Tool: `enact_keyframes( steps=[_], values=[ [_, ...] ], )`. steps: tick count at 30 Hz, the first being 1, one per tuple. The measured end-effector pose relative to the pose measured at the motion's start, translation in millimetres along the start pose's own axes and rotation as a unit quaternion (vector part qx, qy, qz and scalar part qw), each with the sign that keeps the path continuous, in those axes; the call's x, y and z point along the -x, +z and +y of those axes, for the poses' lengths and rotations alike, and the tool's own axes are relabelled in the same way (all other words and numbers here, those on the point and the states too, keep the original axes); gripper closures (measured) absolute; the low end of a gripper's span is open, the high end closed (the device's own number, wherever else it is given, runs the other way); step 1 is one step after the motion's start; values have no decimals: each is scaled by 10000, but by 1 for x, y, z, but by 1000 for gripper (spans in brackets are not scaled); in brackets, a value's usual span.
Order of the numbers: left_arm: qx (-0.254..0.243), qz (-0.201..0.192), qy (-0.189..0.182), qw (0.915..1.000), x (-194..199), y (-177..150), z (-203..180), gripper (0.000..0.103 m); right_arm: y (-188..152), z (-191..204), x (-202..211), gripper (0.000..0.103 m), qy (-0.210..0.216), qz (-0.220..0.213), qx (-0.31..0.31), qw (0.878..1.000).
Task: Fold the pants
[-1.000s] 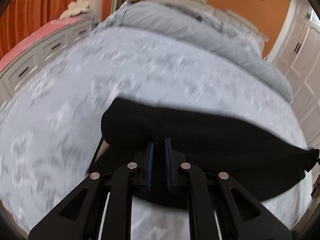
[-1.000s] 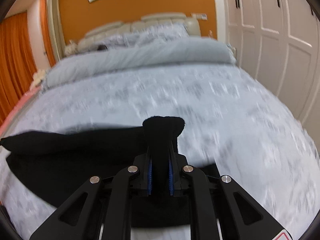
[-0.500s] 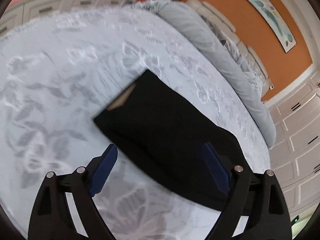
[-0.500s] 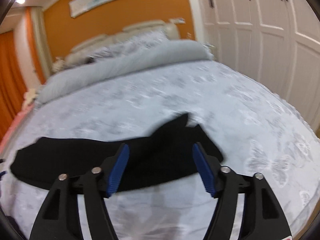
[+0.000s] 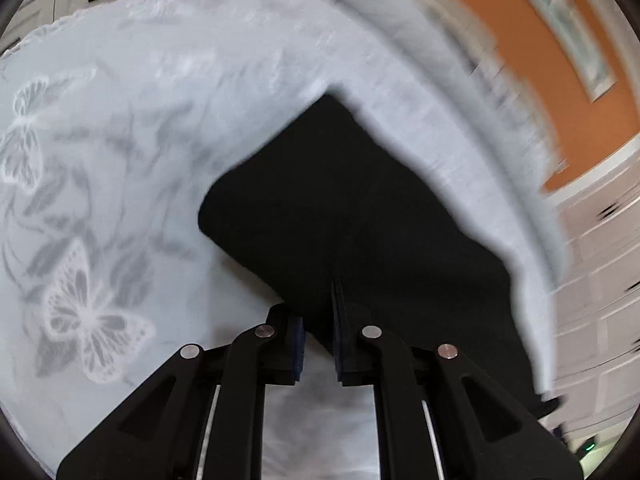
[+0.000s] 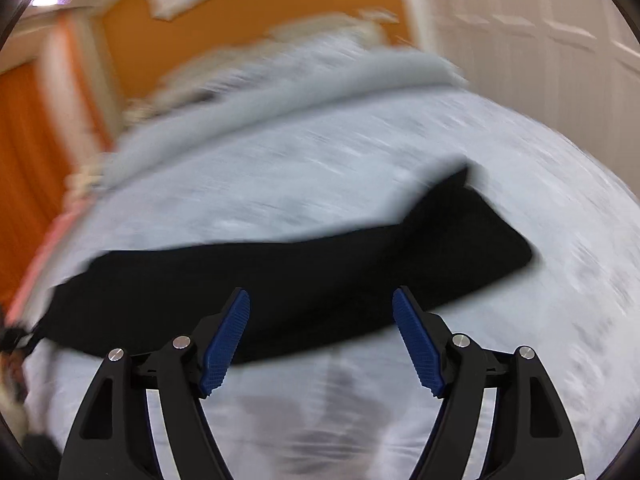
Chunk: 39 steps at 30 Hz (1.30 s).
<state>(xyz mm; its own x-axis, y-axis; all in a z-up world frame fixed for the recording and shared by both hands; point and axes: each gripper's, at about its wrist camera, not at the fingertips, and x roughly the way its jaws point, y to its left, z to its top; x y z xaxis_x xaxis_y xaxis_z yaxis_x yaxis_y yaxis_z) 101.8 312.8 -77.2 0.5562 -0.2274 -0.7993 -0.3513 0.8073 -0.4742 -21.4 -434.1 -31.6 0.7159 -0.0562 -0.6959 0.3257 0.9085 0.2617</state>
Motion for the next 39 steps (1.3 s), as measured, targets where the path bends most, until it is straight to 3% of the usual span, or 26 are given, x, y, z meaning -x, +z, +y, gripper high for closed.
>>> enact_keyframes(
  steps=[5,11,14,15,16,17,20,22,23,25,26,28,29,30,31,32,33,35,39],
  values=[
    [16,-312,206,9993,-7,-6,-9,90,13,-54,7,30,-137,-229,-1204,9924],
    [80,-260,211,9994,-8,-5,-6,88,47,-42,-33,19,138,187,-1641,9862],
    [38,-281,293,9992,-6,-9,0,88,58,-40,-69,20,13,522,-1901,9804],
    [39,-276,316,9991,-7,-8,-1,88,59,-40,-85,43,-97,590,-1944,9791],
    [54,-267,318,9991,-7,-9,1,87,58,-42,-94,71,-142,601,-1936,9791],
    [56,-259,306,9992,-6,-9,3,87,58,-47,-100,91,-52,589,-2024,9775],
    [32,-208,259,9994,-8,-5,3,87,71,-63,-70,92,1069,-166,-2544,9610],
    [-18,-221,219,9995,-10,-5,3,87,83,-64,-28,92,1732,-790,-2372,9526],
    [-44,-239,212,9995,-10,-5,5,86,82,-65,-12,92,1800,-970,-2195,9539],
    [-83,-300,207,9993,-11,-7,6,86,71,-75,-14,92,1364,-816,-2006,9667],
    [-89,-338,199,9992,-11,-8,7,85,59,-91,-35,92,1084,-426,-2131,9701],
    [-82,-382,160,9991,-11,-9,8,82,30,-124,-80,91,795,345,-2601,9617],
    [-103,-386,165,9991,-12,-10,7,82,18,-134,-95,92,842,566,-2731,9566],
    [-139,-393,187,9990,-11,-10,6,82,14,-139,-99,92,1118,526,-2745,9536],
    [-179,-390,213,9988,-11,-10,5,82,18,-138,-96,89,1149,534,-2638,9562],
    [-212,-383,241,9988,-11,-10,3,82,22,-135,-89,78,1164,515,-2511,9596],
    [-214,-378,252,9987,-11,-10,3,82,25,-132,-82,53,1119,440,-2415,9629],
    [-177,-393,246,9988,-11,-10,3,82,30,-129,-65,24,741,206,-2373,9684],
    [-195,-476,297,9982,-11,-12,3,82,33,-140,-59,24,1091,46,-2747,9553]
  ],
)
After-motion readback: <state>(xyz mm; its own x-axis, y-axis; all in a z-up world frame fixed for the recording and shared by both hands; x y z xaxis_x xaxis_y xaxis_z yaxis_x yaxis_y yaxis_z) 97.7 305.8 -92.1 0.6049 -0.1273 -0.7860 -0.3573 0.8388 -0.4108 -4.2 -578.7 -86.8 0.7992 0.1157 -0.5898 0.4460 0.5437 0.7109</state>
